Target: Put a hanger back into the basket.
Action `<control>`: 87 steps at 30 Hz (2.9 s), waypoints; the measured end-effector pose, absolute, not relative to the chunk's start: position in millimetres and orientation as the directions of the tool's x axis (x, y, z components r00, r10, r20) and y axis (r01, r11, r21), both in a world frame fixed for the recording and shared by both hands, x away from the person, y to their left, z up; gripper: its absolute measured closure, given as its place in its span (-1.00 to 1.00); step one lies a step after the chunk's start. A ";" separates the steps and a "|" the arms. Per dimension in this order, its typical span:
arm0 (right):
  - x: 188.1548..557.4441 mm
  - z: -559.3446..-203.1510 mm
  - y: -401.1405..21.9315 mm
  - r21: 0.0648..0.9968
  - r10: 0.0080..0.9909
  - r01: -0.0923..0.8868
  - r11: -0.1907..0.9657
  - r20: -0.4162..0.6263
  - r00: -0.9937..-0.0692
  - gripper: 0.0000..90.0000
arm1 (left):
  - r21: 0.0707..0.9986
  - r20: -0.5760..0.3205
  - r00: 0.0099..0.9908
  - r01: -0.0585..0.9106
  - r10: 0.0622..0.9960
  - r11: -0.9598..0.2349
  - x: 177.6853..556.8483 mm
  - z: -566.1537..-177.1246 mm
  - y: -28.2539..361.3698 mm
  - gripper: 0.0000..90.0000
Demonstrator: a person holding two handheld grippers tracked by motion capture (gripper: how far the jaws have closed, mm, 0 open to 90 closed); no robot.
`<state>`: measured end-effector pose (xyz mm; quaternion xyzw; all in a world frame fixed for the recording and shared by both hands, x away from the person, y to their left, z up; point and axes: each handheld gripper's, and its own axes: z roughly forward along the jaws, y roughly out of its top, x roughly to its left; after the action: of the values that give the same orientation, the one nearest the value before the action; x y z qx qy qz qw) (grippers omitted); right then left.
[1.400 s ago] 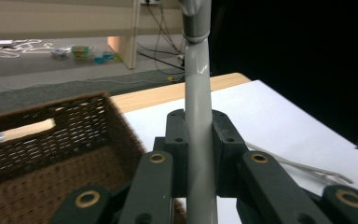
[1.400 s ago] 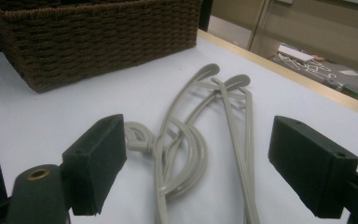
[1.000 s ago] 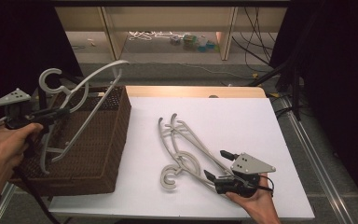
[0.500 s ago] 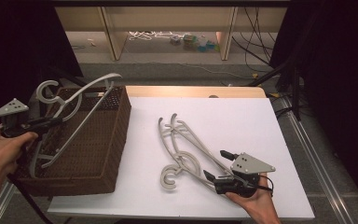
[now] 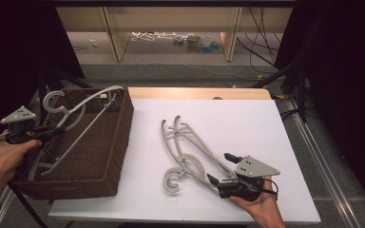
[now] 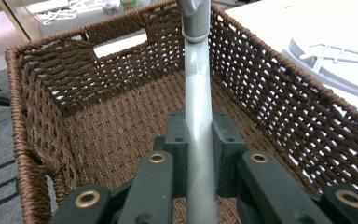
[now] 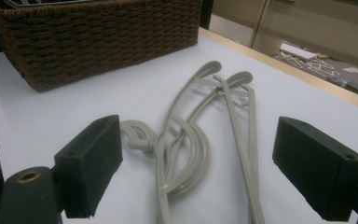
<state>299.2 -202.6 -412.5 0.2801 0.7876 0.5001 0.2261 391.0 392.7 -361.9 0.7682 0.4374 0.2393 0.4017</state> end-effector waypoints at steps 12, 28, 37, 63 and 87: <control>300.5 -414.1 -202.9 0.914 0.666 0.217 0.344 -0.075 -0.742 -0.63 | 0.730 0.084 0.537 0.540 0.839 -0.419 407.9 -381.3 394.4 0.76; 300.6 -415.9 -201.4 0.914 0.665 0.216 0.344 -0.075 -0.743 -0.63 | 0.622 0.035 0.461 0.685 0.887 -0.380 420.5 -405.4 388.0 0.74; 300.4 -415.8 -201.7 0.905 0.659 0.227 0.361 -0.075 -0.749 -0.63 | 0.610 0.017 0.405 0.721 0.914 -0.330 423.3 -412.7 394.4 0.65; 300.7 -418.6 -200.1 0.910 0.657 0.222 0.351 -0.070 -0.751 -0.63 | 0.793 -0.024 0.216 0.599 0.976 -0.113 389.7 -380.1 380.9 -0.36; 300.7 -422.7 -202.8 0.926 0.675 0.228 0.302 -0.039 -0.737 -0.63 | 0.945 -0.132 0.505 0.324 0.853 -0.045 329.9 -368.8 242.8 -0.59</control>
<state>300.7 -202.8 -422.7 0.2903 0.7770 0.5146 0.2172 329.9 242.8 -368.8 0.6800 0.4326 0.2454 0.5387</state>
